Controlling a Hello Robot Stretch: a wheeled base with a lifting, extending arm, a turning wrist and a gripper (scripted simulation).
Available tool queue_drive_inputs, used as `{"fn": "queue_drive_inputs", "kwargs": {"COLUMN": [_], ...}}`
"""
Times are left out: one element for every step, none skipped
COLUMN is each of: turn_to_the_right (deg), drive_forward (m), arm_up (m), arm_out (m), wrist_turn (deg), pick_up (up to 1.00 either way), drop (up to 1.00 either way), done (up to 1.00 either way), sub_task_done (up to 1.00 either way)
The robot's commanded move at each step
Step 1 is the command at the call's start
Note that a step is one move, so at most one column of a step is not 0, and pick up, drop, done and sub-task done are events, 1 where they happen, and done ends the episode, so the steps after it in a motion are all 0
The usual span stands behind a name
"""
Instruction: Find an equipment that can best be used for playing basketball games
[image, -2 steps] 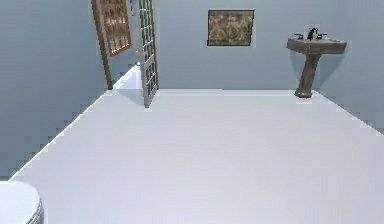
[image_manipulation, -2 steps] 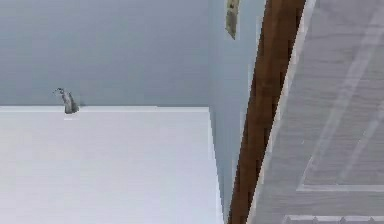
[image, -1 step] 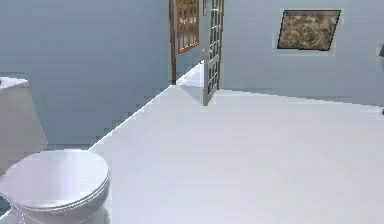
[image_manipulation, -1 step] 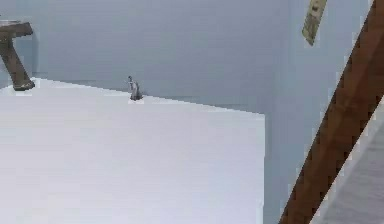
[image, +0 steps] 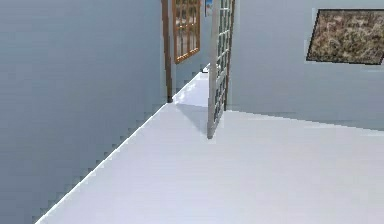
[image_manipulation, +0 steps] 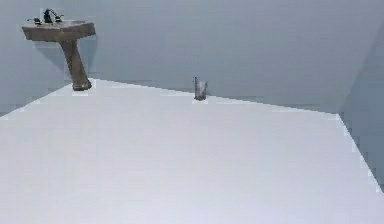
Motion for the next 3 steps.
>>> {"fn": "queue_drive_inputs", "kwargs": {"turn_to_the_right": [-3.0,0.0,-3.0], "drive_forward": [0.00,0.05,0.00], "arm_up": [0.00,0.00,0.00], "arm_out": [0.00,0.00,0.00], "wrist_turn": [0.0,0.0,0.0], "pick_up": [0.00,0.00,0.00], "drop": [0.00,0.00,0.00], "done": [0.00,0.00,0.00], "sub_task_done": [0.00,0.00,0.00]}}
